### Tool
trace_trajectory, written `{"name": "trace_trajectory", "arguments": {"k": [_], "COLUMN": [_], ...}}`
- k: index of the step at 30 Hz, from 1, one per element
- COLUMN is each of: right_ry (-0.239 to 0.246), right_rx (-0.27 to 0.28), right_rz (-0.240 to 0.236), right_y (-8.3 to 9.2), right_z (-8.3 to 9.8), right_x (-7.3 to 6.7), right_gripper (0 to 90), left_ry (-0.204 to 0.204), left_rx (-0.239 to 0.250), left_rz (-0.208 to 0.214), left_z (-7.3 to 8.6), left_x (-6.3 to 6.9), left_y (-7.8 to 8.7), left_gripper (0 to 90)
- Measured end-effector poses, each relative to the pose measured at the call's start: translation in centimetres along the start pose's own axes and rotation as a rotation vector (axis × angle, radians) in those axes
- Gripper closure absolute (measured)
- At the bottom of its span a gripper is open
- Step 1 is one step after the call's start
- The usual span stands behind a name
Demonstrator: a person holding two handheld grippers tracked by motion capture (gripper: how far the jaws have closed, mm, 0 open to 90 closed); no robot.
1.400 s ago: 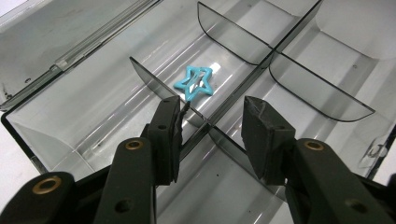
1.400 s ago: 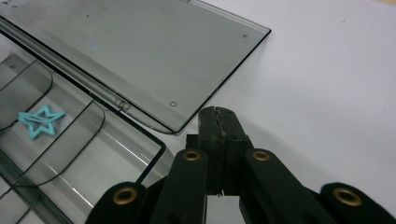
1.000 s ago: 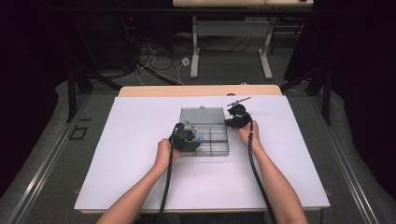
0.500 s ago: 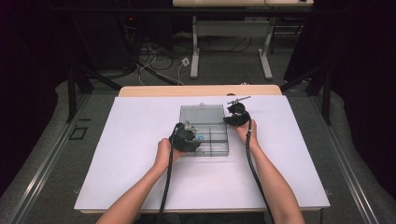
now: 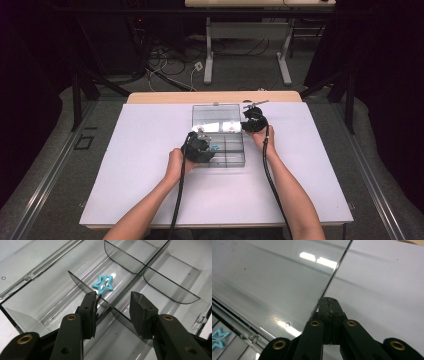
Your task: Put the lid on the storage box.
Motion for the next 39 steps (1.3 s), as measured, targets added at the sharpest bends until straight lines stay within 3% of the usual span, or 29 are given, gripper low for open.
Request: {"name": "trace_trajectory", "arguments": {"k": [9,20,39], "right_ry": [-0.015,0.003,0.045], "right_rx": [0.018,0.02,0.082], "right_rz": [-0.013,-0.008,0.007], "right_y": [0.7,1.2,3.4], "right_z": [-0.8,-1.4,-2.5], "right_x": [0.1,0.0,-0.2], "right_gripper": [90.0,90.0,90.0], "left_ry": [0.002,-0.001,0.0], "left_rx": [-0.001,-0.005,-0.004], "left_rz": [0.001,0.001,0.001], "left_z": [0.0,0.0,0.0], "left_x": [0.0,0.0,0.0], "left_y": [0.0,0.0,0.0], "left_gripper": [58.0,58.0,57.9]}}
Point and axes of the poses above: each handheld gripper's, and its own axes: y roughly backward along the jaws, z roughly out of its underside, x roughly to its right, the point moved 1 cm from there along -y, roughly forward along the jaws, and after that the axes turned 6 degrees about z, right-handed, at the moved point
